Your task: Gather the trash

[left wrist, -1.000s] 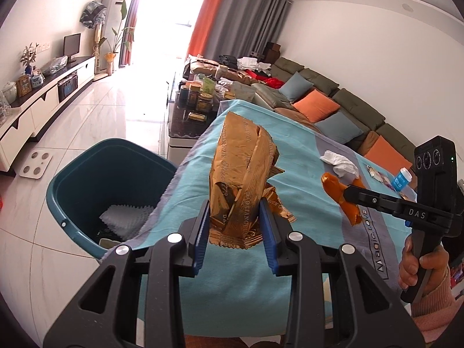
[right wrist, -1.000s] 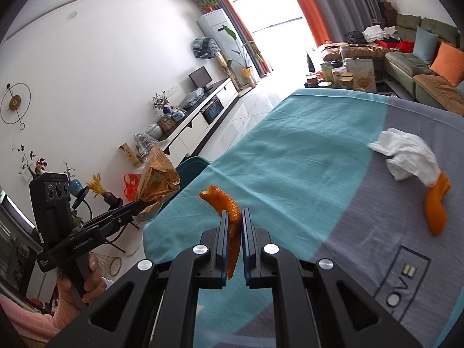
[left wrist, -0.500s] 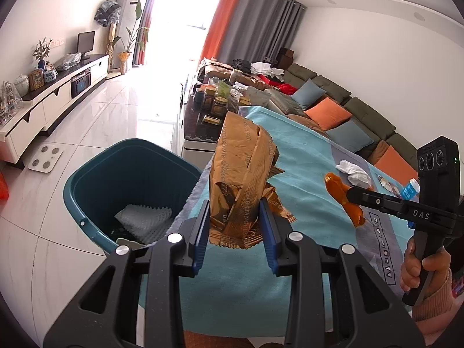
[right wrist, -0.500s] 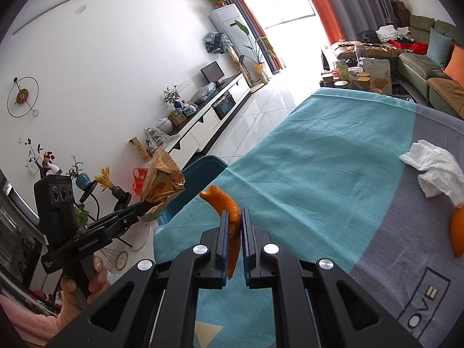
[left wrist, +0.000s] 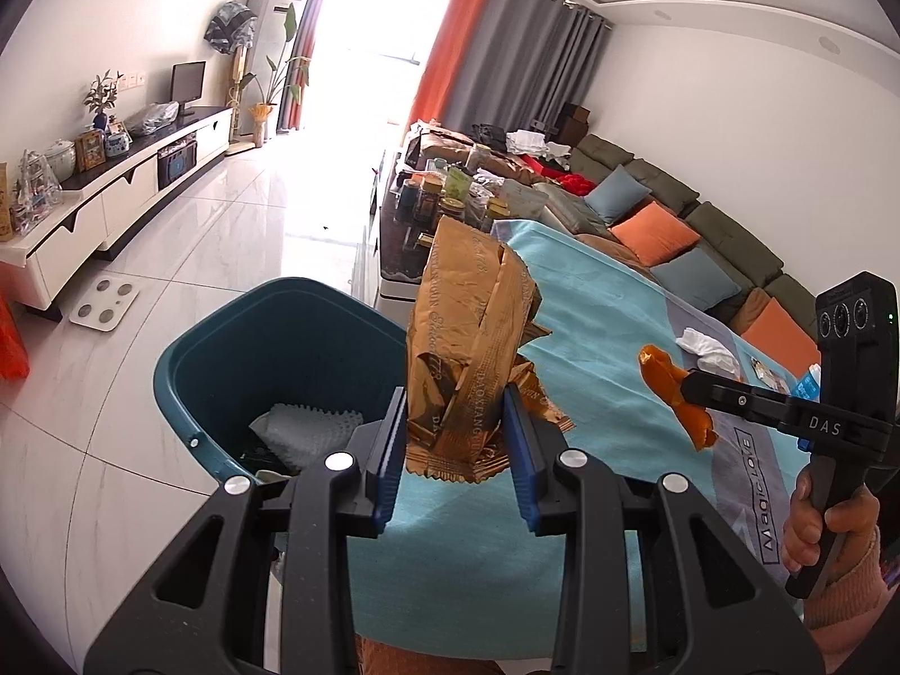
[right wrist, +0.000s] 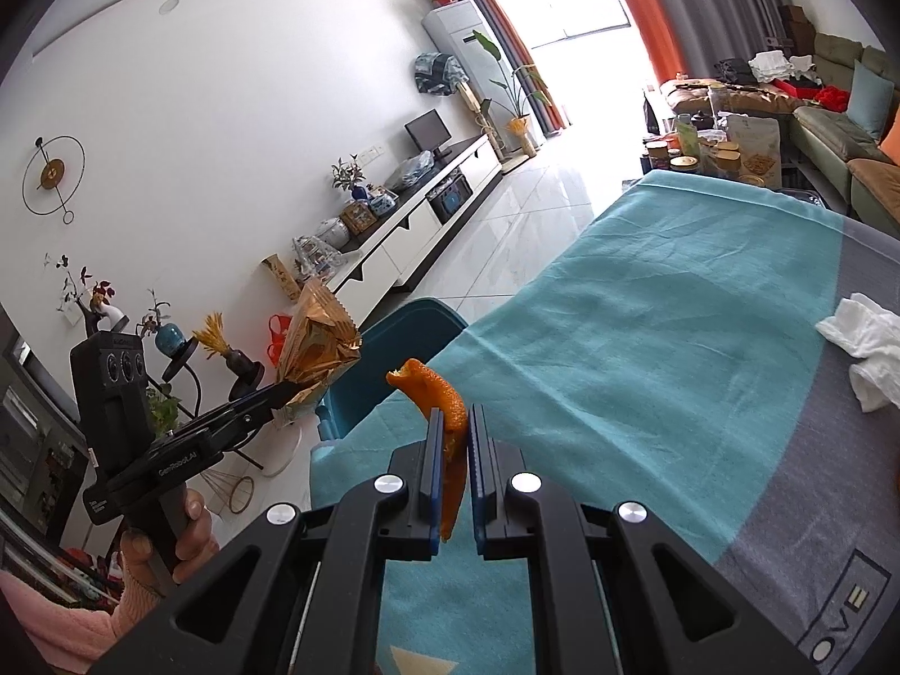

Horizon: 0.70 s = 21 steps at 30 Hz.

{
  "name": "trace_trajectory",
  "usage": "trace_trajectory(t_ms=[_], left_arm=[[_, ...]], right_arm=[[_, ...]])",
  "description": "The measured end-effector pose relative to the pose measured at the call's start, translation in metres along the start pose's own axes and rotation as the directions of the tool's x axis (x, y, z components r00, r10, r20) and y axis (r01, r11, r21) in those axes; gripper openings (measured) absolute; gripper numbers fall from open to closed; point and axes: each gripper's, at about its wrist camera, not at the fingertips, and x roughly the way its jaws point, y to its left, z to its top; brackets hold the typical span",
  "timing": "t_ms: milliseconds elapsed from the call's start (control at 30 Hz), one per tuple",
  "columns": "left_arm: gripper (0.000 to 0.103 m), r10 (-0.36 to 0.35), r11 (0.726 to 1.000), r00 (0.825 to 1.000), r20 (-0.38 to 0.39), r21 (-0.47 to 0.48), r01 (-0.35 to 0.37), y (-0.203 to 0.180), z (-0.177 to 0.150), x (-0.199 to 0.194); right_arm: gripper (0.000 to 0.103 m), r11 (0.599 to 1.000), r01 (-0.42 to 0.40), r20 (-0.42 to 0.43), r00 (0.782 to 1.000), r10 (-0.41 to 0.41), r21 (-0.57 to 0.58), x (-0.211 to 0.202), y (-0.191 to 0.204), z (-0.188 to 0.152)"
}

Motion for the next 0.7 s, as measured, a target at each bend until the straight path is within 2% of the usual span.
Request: trace_trajectory(t_ms=[700], left_arm=[[0.033,0.057,0.997,0.998,0.001,-0.045,-0.057,0.021,0.001,-0.001]], right_arm=[[0.007,0.999,-0.04,-0.037,0.999,0.038,-0.036,0.027,0.018,0.016]])
